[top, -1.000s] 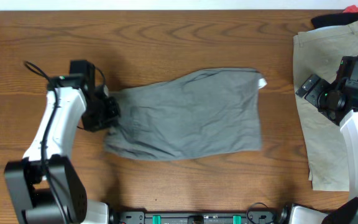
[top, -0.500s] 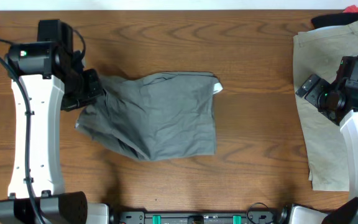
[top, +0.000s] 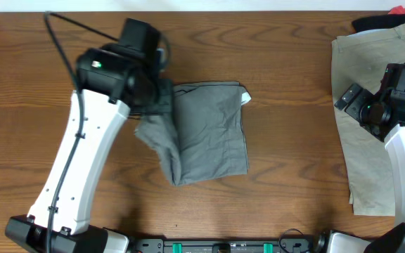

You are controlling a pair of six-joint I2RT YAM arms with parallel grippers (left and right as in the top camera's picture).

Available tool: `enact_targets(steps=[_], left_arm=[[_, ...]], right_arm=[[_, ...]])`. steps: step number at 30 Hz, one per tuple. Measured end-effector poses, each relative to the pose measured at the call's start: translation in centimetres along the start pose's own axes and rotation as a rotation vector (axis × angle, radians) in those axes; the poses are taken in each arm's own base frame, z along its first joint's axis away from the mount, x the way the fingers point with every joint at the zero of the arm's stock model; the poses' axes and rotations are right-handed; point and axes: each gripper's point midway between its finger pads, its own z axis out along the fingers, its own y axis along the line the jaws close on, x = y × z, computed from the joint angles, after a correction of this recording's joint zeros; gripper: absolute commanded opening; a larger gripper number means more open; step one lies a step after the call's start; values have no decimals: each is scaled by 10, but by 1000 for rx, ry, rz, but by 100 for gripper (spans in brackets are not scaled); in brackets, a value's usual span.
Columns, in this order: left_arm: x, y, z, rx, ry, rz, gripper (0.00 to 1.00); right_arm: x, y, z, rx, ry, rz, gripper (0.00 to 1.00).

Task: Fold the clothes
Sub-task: 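Lift the left leg end and fold it rightward over the shorts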

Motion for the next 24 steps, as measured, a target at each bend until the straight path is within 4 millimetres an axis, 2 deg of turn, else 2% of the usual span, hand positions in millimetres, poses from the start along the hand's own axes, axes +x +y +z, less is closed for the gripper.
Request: enact_targets(steps=[4,9,17,19,24], left_arm=[[-5,-23,4,33,-38,38,6],[-1,-42,30,55,-41,82,6],[15,-66,69,90,-22,137,6],[17,-70,74,104,-23,144,6],[23,-73,93,120,-19,155,7]], right_arm=[[0,0,0,0,0,0,99],[0,0,0,0,0,0,99],[0,0,0,0,0,0,99],[0,0,0,0,0,0,99],[0,0,0,0,0,0,99]])
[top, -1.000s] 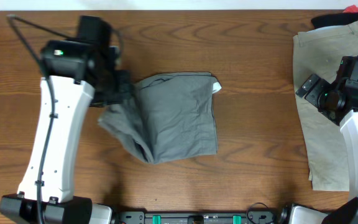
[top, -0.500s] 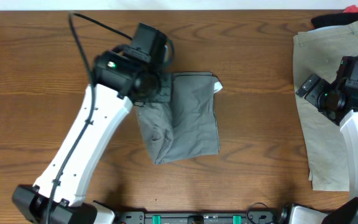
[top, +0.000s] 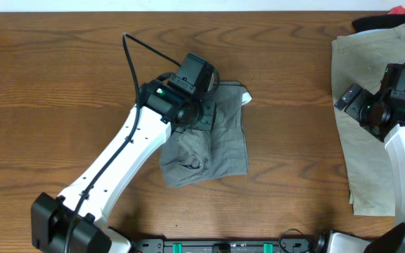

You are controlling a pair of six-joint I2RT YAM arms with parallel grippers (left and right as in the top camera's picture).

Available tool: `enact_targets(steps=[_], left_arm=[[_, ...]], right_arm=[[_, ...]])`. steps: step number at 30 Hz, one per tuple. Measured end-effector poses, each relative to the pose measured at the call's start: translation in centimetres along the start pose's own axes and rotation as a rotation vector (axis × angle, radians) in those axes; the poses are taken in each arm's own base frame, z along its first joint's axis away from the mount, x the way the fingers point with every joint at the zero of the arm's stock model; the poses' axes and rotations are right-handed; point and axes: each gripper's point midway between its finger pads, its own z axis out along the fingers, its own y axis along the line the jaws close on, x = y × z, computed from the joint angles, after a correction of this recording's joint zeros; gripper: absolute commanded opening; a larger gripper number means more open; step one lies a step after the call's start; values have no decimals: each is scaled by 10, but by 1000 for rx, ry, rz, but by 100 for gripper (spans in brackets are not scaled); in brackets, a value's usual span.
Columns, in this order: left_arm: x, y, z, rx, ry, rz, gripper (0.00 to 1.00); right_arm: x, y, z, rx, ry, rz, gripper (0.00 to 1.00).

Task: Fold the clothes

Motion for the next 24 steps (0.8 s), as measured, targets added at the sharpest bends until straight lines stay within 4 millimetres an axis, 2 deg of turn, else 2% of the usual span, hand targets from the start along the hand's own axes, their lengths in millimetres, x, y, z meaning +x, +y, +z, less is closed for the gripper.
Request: enact_targets(steps=[6,10,12,16,17,18,24], left_arm=[[4,3,25,15,-16,2,8],[0,1,34,36,-50,5,11],[-3,0,35,42,-62,6,22],[-7,-2,35,48,-79,7,31],[-7,-2,35,48,-78,9,41],[-7,-2,35,47,-78,13,46],[-7,-2,36,50,-77,7,46]], right_arm=[[0,0,0,0,0,0,99],[0,0,0,0,0,0,99],[0,0,0,0,0,0,99],[0,0,0,0,0,0,99],[0,0,0,0,0,0,99],[0,0,0,0,0,0,99],[0,0,0,0,0,0,99]])
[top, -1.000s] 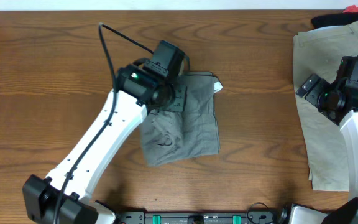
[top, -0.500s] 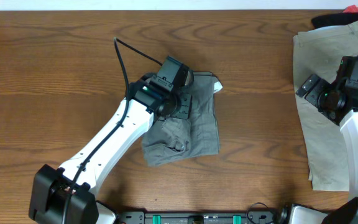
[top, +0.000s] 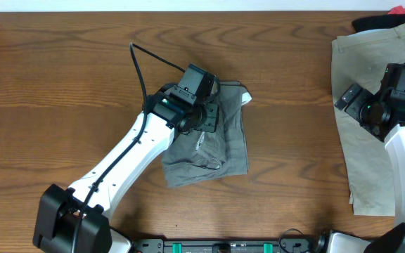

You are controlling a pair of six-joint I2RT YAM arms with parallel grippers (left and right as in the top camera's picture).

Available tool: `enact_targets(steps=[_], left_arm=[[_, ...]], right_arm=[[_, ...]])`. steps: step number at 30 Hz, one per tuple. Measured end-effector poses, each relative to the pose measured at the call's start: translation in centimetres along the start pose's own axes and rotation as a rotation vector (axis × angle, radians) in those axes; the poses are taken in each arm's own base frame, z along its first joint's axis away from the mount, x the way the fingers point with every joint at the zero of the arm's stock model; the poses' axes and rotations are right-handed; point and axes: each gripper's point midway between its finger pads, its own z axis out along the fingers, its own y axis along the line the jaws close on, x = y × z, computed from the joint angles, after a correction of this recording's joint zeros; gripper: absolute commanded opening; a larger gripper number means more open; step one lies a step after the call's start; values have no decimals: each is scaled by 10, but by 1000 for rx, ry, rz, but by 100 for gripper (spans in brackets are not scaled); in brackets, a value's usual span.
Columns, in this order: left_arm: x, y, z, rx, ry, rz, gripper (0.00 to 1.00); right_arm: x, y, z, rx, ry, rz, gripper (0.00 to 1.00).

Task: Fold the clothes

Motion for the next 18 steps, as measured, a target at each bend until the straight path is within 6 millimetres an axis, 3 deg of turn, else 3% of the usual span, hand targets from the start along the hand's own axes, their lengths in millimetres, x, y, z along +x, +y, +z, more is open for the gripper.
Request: enact_targets(steps=[13,17,18], left_arm=[[0,-3,0,18,1,1,47],[0,-3,0,18,2,1,45],[1,-3,0,18,5,0,40]], right_arm=[[0,0,0,0,0,0,99],[0,0,0,0,0,0,99],[0,0,0,0,0,0,99]])
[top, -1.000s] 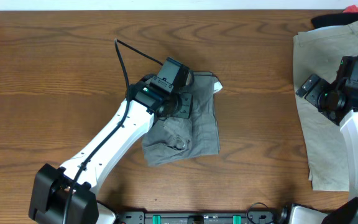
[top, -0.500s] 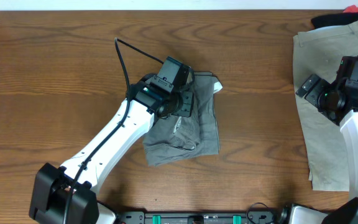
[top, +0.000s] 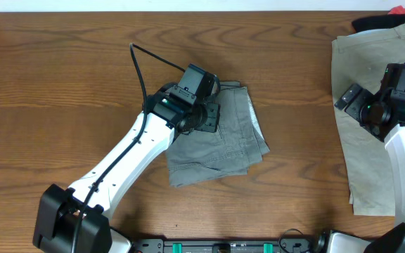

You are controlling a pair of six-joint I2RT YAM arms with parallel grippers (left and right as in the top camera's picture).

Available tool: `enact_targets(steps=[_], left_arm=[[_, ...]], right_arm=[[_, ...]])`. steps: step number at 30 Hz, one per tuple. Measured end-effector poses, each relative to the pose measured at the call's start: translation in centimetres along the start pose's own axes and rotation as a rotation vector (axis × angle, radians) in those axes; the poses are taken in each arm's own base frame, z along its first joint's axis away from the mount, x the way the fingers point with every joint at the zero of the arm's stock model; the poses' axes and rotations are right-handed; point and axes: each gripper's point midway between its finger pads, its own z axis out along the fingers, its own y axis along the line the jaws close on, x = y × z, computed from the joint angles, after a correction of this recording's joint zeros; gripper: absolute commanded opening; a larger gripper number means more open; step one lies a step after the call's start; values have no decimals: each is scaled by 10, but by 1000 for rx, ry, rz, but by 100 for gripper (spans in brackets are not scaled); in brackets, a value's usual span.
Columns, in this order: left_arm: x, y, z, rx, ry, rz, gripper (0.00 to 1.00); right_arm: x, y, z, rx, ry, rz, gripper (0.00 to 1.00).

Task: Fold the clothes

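Observation:
A grey garment (top: pixel 225 144) lies folded in the middle of the table, its top layer reaching to a slanted right edge. My left gripper (top: pixel 211 116) sits over the garment's upper left part. Its fingers are hidden under the wrist, so whether they hold cloth cannot be told. At the far right, my right gripper (top: pixel 346 99) hovers over the left side of khaki trousers (top: pixel 361 154) spread flat. Its jaws are too dark and small to read.
Dark blue and red clothes (top: pixel 399 17) are piled at the back right corner, partly under the khaki trousers. The left arm's black cable (top: pixel 150 60) arches over the table behind the grey garment.
The grey garment's top layer has spread to the right and now lies flatter, past its former right edge. The left gripper has barely moved. The right arm is still.
The left gripper was first at the grey garment's left edge, with a flap hanging out leftward. Then it was over the garment's middle with the cloth bunched beneath it. Now that flap lies laid over the right side. The right arm stayed over the khaki trousers throughout.

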Motion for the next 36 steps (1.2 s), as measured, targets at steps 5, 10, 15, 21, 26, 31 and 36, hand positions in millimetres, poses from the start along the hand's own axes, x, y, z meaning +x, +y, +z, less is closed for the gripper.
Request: enact_targets(steps=[5,10,15,21,26,31,36], left_arm=[[6,1,0,-5,26,-8,13],[13,-5,9,29,67,-3,7],[25,-17,40,73,139,10,6],[41,-43,76,166,211,40,6],[58,-57,96,203,269,63,6],[72,-59,114,201,316,67,6],[81,-57,129,208,353,51,6]], right_arm=[[0,0,0,0,0,0,99],[0,0,0,0,0,0,99],[0,0,0,0,0,0,99],[0,0,0,0,0,0,99],[0,0,0,0,0,0,99],[0,0,0,0,0,0,99],[0,0,0,0,0,0,99]])
